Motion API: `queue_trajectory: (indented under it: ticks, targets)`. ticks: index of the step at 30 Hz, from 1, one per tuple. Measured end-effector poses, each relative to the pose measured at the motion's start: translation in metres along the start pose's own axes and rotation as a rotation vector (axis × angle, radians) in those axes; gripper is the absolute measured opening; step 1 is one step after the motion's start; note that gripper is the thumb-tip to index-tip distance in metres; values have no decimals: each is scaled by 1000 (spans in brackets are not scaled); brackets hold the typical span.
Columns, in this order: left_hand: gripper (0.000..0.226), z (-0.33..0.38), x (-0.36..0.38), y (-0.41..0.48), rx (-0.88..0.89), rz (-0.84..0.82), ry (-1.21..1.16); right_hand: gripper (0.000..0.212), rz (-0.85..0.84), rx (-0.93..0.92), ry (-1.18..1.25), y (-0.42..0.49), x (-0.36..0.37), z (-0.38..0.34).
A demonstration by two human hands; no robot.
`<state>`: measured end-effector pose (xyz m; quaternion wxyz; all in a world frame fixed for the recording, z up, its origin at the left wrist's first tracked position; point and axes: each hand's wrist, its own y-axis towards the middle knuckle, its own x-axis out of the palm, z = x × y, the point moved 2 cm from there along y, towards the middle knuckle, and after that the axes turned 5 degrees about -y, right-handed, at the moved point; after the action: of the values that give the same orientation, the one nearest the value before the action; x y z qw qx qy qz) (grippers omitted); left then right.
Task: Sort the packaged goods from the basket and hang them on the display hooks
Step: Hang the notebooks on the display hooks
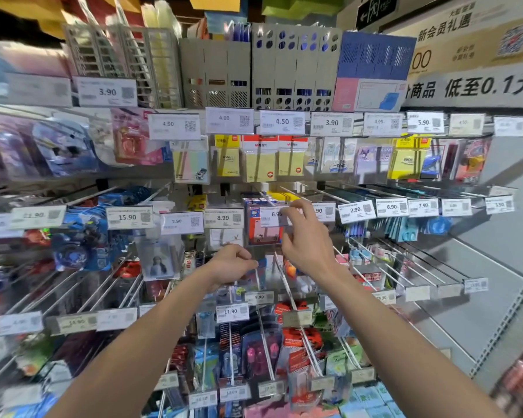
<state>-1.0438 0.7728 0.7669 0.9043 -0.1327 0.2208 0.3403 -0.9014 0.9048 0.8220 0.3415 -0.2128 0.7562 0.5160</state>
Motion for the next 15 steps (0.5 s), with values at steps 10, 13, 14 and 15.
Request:
queue_trajectory:
  ticks: [10,13,14,15]
  targets:
    - [28,-27,-10,-34,30,0,69,21,-329,76,36,-49,20,-11]
    - [23,-46,-12,-48,38,-16,119,20,-467,86,82,-61,27,-20]
    - [22,-52,-14,-52,48,-10,134,19,-503,87,90,-66,30,-23]
    - [22,-58,-18,-58,64,2,147,21,-535,87,96,-71,34,-26]
